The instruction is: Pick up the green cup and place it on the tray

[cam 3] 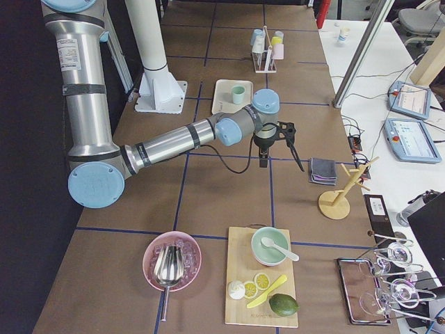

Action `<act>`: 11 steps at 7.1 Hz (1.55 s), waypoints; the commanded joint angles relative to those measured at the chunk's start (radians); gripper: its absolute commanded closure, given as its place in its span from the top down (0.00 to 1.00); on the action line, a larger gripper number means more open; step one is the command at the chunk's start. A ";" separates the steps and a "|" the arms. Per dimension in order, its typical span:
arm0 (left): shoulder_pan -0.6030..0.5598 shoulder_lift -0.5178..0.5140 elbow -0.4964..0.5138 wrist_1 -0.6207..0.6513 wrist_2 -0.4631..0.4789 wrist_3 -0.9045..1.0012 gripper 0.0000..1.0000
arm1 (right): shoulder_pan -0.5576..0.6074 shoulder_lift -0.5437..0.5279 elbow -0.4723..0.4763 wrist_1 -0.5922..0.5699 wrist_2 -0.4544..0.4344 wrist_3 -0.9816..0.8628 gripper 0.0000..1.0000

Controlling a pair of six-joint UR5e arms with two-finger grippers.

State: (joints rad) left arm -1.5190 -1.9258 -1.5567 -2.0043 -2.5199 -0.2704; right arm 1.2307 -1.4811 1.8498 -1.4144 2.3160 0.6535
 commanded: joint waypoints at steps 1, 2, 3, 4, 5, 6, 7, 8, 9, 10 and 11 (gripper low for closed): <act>-0.088 0.094 0.072 0.140 0.077 0.310 1.00 | 0.022 -0.001 0.000 0.000 0.003 -0.002 1.00; -0.095 0.141 0.072 0.279 0.122 0.427 1.00 | 0.036 -0.004 -0.006 -0.005 0.003 -0.035 1.00; -0.093 0.190 0.066 0.353 0.136 0.450 1.00 | 0.064 -0.011 -0.011 -0.017 0.000 -0.114 1.00; -0.087 0.255 0.072 0.357 0.141 0.448 1.00 | 0.096 -0.024 -0.023 -0.015 0.005 -0.141 1.00; -0.087 0.275 0.088 0.364 0.162 0.445 1.00 | 0.137 -0.025 -0.065 -0.017 0.008 -0.238 1.00; -0.086 0.272 0.086 0.427 0.164 0.450 1.00 | 0.209 -0.025 -0.151 -0.017 0.058 -0.388 1.00; -0.086 0.271 0.083 0.459 0.164 0.456 1.00 | 0.278 -0.027 -0.241 -0.018 0.084 -0.566 1.00; -0.084 0.271 0.098 0.463 0.164 0.500 1.00 | 0.324 -0.039 -0.283 -0.052 0.082 -0.691 1.00; -0.084 0.271 0.105 0.464 0.162 0.525 1.00 | 0.355 -0.044 -0.293 -0.098 0.074 -0.780 1.00; -0.086 0.271 0.102 0.507 0.158 0.531 1.00 | 0.393 -0.042 -0.294 -0.163 0.068 -0.851 1.00; -0.090 0.275 0.083 0.528 0.155 0.531 1.00 | 0.411 -0.041 -0.288 -0.201 0.069 -0.859 1.00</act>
State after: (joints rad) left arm -1.6053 -1.6538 -1.4593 -1.5074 -2.3613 0.2543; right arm 1.6087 -1.5223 1.5613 -1.5573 2.3867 -0.1578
